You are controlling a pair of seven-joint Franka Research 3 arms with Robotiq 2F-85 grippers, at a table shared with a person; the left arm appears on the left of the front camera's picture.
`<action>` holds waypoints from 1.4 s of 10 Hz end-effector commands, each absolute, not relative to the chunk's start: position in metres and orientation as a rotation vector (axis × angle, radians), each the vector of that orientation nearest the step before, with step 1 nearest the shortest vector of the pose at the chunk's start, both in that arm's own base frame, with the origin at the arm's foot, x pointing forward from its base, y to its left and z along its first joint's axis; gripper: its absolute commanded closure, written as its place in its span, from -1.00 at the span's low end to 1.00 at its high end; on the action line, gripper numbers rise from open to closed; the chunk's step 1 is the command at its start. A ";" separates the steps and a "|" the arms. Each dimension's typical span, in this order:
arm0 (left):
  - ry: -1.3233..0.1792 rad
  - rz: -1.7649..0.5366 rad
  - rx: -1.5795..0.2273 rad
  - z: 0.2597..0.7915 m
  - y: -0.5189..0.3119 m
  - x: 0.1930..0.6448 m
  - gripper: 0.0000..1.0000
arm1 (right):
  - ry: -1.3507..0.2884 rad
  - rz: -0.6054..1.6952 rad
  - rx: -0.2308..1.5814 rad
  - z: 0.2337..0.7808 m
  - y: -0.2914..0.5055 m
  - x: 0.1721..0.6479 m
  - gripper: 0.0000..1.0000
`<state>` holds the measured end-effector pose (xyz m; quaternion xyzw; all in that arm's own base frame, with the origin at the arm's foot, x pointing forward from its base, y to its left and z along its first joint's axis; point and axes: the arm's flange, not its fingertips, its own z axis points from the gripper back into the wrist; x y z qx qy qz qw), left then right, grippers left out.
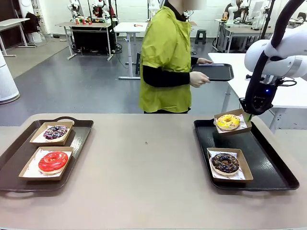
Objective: Individually package the donuts and arrange them on the tray.
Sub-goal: Place the picked Paper togo box on the Handle tray.
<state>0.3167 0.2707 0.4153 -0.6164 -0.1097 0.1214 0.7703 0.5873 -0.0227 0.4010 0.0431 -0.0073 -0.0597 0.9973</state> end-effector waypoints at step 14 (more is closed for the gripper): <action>-0.236 0.259 -1.332 0.417 0.271 0.313 -1.00 | 0.013 -0.113 0.132 0.398 -0.016 0.573 -0.53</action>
